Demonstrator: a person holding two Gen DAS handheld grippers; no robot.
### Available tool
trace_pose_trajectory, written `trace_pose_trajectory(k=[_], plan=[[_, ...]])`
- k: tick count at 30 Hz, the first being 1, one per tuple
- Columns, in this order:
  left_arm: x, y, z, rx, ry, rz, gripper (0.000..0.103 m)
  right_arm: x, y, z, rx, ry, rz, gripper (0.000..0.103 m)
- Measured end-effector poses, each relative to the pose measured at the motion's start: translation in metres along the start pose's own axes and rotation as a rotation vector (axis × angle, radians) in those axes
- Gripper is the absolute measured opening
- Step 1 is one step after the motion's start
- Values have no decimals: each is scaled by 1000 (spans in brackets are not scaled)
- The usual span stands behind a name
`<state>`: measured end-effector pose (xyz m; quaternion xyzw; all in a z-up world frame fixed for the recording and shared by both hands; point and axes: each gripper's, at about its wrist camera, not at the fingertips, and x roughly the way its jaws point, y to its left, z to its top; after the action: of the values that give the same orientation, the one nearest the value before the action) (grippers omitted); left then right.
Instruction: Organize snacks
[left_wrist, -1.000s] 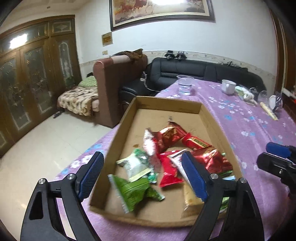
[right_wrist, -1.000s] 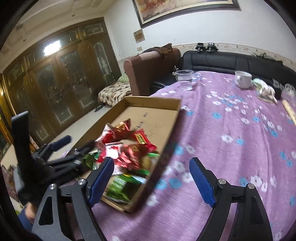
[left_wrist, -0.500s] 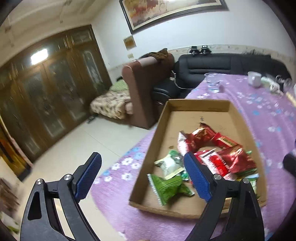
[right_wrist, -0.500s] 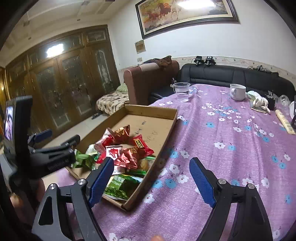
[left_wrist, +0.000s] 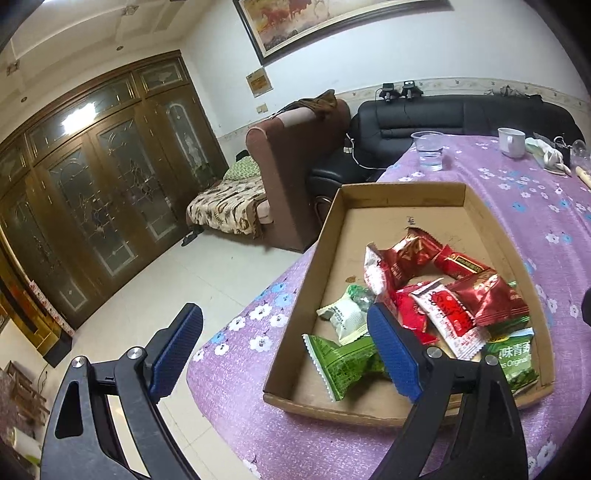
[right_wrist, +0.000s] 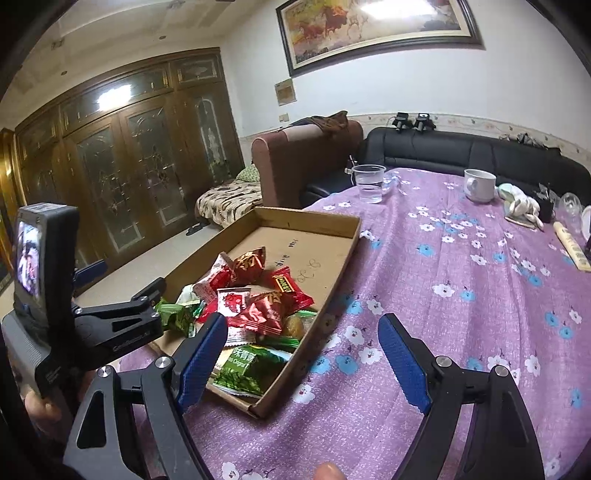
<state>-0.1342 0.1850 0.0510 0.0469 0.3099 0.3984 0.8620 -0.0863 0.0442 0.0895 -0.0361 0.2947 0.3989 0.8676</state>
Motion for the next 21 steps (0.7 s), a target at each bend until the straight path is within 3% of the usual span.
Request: trace_pose_trajectory(k=[21], plan=[[11,-1,-4,-6,20,13,92,-2,30,-8,-148,-16,3,85]])
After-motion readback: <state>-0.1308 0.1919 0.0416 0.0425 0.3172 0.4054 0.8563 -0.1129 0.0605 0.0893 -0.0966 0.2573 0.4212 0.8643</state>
